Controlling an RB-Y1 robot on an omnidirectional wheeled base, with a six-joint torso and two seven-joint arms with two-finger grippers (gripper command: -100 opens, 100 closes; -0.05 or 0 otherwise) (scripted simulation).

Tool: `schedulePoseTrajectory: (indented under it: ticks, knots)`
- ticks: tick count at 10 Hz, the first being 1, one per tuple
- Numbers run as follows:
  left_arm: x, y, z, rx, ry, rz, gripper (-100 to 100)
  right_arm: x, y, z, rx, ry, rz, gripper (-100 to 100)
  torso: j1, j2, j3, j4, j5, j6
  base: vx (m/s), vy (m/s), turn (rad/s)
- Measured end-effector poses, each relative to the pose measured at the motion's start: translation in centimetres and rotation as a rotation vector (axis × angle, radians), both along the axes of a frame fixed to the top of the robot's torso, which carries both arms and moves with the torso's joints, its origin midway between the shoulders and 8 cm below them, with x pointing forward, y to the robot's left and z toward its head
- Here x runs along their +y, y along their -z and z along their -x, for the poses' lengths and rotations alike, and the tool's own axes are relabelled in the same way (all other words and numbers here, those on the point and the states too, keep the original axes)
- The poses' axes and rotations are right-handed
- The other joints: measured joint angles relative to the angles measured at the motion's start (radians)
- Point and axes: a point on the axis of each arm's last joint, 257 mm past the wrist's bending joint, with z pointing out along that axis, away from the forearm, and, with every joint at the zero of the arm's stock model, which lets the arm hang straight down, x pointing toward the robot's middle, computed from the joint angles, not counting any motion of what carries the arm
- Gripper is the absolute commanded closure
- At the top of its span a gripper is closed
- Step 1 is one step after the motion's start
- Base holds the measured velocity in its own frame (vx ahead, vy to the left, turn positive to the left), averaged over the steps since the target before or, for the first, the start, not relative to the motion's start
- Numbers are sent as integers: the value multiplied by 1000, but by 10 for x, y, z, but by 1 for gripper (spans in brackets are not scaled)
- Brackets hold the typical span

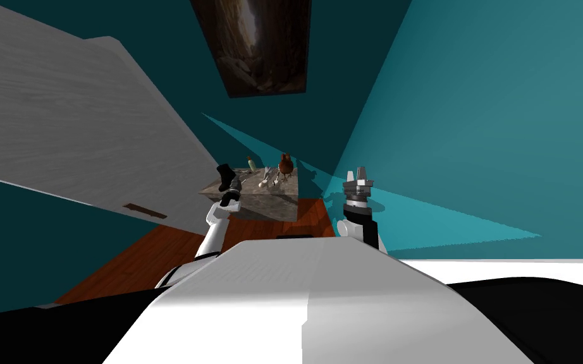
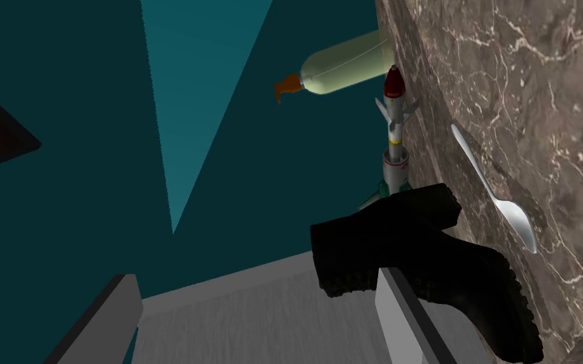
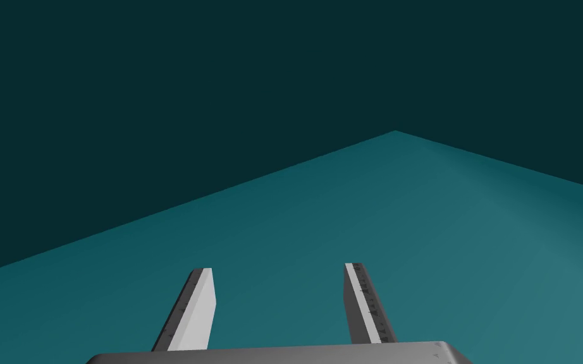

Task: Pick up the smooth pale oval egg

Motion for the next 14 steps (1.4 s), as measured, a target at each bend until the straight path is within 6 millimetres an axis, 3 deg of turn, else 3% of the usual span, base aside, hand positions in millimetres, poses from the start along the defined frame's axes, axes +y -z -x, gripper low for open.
schedulePoseTrajectory:
  ticks: [7,14]
  knots:
    - [63,23,-12,123,-142,108,-100,0,0,0,0,0,0,0,-2,-1,-1,0,0,0,18,-78,-49]
    - [121,56,-3,259,-308,278,-100,0,0,0,0,0,0,0,-1,-2,-1,-1,0,0,35,-81,-65]
